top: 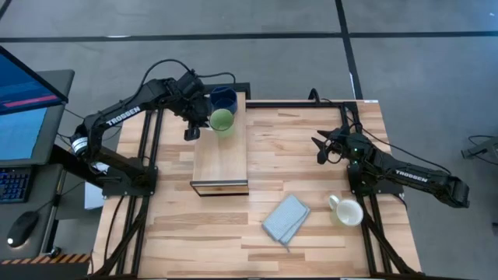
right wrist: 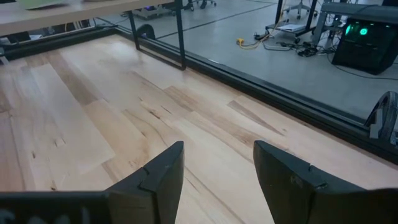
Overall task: Stack small to large cups/mugs on shelf
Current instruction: Put the white green mug on the shelf
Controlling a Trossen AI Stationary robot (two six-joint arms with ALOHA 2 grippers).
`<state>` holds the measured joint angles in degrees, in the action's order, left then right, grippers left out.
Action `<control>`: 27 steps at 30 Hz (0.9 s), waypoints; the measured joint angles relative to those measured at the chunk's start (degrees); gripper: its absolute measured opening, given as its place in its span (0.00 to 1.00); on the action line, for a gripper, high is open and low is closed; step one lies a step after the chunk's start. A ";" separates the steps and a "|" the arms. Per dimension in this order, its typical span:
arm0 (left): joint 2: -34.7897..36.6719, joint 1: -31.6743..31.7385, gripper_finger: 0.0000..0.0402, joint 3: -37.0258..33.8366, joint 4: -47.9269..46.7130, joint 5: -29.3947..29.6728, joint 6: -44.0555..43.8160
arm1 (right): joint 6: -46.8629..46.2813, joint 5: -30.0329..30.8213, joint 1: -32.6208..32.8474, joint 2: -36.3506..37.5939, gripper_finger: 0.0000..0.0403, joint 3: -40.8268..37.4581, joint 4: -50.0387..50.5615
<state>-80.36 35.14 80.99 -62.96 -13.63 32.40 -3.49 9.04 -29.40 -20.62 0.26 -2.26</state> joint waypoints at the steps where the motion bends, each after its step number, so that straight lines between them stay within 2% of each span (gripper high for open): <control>1: 0.00 0.00 0.17 0.00 0.00 -0.06 0.02 | 0.00 0.00 -0.01 0.00 0.54 0.00 0.00; 14: -0.06 -1.06 0.18 -0.04 1.53 -0.43 0.13 | -0.02 0.00 -0.01 0.00 0.54 0.01 0.00; 27: -0.07 -1.09 0.29 -0.07 1.92 -1.09 -2.12 | -0.03 0.00 0.01 0.00 0.54 -0.01 0.00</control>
<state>-80.42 34.04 80.93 -61.04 -14.72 30.28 -3.52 9.04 -29.39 -20.62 0.25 -2.26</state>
